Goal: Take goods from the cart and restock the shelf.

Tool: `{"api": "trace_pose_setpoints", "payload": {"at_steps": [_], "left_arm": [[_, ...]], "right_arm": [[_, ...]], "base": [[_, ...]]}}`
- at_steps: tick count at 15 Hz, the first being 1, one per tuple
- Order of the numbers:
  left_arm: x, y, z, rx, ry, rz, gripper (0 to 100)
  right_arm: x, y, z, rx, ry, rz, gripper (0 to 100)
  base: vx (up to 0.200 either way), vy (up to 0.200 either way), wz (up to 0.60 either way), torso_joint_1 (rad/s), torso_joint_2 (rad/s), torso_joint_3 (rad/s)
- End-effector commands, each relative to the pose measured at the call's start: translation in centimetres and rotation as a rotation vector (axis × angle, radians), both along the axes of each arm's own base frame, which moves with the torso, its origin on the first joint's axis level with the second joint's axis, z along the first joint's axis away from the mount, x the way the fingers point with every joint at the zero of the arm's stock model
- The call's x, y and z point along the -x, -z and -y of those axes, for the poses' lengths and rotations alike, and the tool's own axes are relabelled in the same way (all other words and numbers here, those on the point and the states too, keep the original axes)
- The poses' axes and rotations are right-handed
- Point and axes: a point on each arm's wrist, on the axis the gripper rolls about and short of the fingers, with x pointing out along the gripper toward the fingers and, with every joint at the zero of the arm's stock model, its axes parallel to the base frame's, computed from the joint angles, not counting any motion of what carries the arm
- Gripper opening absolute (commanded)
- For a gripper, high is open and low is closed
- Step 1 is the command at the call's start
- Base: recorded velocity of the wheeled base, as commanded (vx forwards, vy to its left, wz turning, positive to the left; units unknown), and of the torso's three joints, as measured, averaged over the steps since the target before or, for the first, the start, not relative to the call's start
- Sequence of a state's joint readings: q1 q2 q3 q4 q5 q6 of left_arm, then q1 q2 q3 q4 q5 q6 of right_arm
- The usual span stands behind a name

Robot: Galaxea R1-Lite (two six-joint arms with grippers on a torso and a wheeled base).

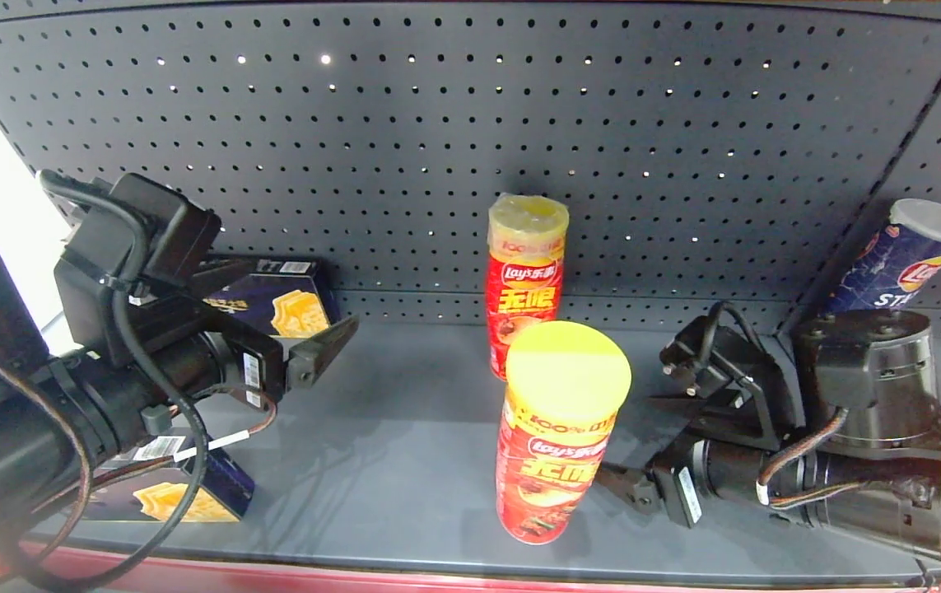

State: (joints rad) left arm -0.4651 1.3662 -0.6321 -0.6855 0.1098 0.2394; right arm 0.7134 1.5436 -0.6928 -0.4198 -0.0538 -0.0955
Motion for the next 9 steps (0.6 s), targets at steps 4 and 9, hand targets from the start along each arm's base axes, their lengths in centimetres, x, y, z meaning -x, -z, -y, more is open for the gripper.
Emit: {"api": "trace_pose_setpoints", "payload": {"at_steps": [4, 9], "left_arm": [[-0.1, 0.1, 0.1, -0.002, 0.001, -0.003, 100], [-0.1, 0.1, 0.0, -0.002, -0.001, -0.005, 100]], "right_arm": [[0.1, 0.3, -0.4, 0.009, -0.013, -0.008, 100], [1.4, 1.0, 0.7, 0.025, -0.014, -0.027, 100]], "base": [[0.0, 0.0, 0.0, 0.0, 0.0, 0.0], [0.0, 0.0, 0.0, 0.0, 0.0, 0.0]]}}
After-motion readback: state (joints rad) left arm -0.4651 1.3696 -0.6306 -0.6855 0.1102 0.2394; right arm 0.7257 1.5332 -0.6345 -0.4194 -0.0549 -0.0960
